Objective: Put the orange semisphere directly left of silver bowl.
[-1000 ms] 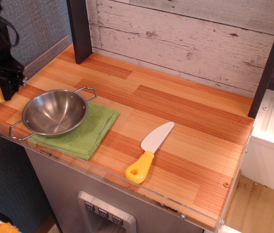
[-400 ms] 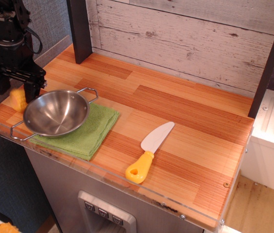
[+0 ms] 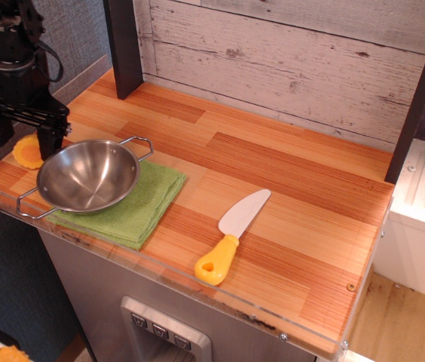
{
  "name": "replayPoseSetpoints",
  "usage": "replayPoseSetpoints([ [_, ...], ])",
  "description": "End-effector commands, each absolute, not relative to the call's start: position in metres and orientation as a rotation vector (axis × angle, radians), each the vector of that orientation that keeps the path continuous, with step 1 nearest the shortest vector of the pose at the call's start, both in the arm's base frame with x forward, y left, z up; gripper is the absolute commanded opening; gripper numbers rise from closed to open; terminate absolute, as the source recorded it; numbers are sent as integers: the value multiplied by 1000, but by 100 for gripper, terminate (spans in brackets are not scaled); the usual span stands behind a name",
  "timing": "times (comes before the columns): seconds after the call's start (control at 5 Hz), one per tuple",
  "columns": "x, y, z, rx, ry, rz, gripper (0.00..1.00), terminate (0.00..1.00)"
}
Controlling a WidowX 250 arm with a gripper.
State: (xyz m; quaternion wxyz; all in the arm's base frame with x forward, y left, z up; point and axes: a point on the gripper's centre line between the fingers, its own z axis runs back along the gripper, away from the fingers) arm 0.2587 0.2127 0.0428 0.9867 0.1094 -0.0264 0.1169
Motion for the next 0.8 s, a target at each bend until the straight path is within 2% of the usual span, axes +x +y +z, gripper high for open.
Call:
replayPoseSetpoints([
  [0.0,247,193,127,163,-226,200,100,0],
  [0.2,250,173,143,87,-238,142,100,0],
  [0.4,257,156,139,31,-207,82,100,0],
  [0.6,259,148,135,55,-175,55,100,0],
])
